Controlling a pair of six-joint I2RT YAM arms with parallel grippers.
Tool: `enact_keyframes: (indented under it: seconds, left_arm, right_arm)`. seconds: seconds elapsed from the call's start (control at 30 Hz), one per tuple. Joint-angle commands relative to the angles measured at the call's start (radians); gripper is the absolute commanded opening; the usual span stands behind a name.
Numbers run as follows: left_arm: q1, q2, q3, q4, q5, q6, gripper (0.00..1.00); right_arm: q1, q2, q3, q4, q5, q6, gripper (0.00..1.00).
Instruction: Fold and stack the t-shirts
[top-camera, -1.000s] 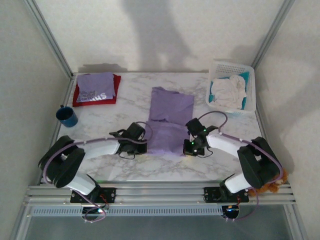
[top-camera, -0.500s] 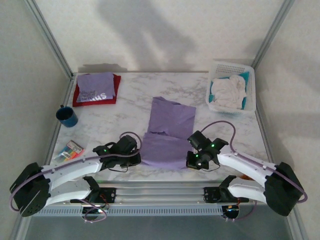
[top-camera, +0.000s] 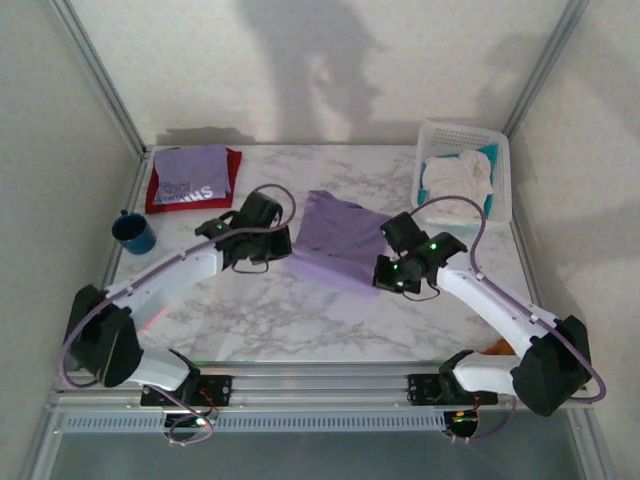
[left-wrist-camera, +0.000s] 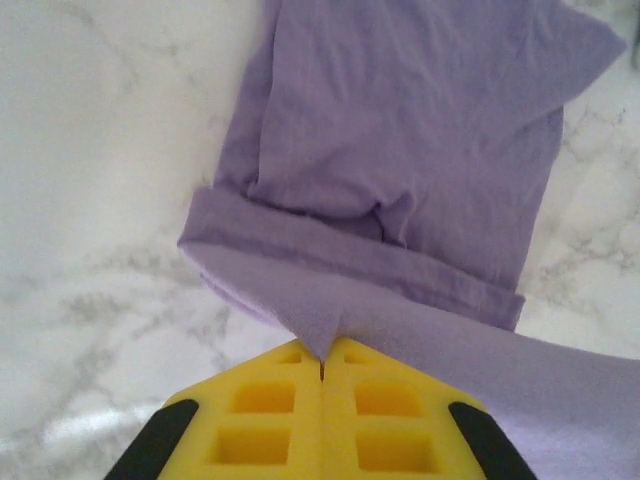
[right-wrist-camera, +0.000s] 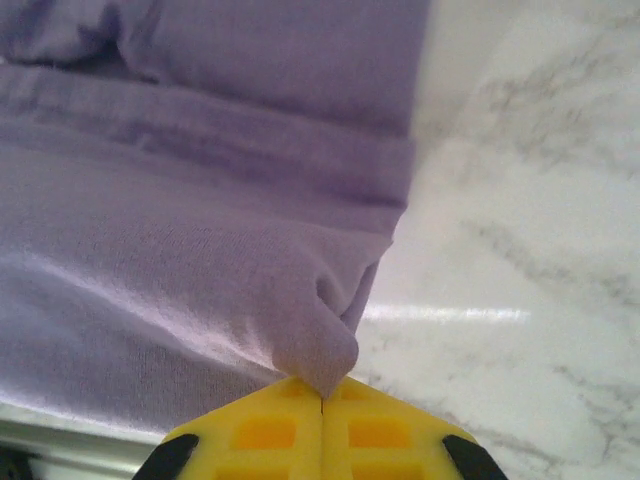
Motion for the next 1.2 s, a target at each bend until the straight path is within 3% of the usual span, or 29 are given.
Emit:
enact_keyframes:
  seconds: [0.0,0.73,1.17]
  left_arm:
    - [0.057,0.078,0.093,-0.044,0.04,0.124,0.0]
    - [0.16,0.581,0.661,-0.098,0.227,0.25,0.0]
    - [0.166,0.705,0.674,-0.028,0.25,0.234,0.0]
  right_arm:
    - [-0.067,0.055,0.069,-0.009,0.022,-0.095,0.0]
    - [-0.29,0.37,0.298,0.142,-0.049,-0.184,0.0]
    - [-0.311,0.612,0.536,0.127,0.023,-0.19,0.0]
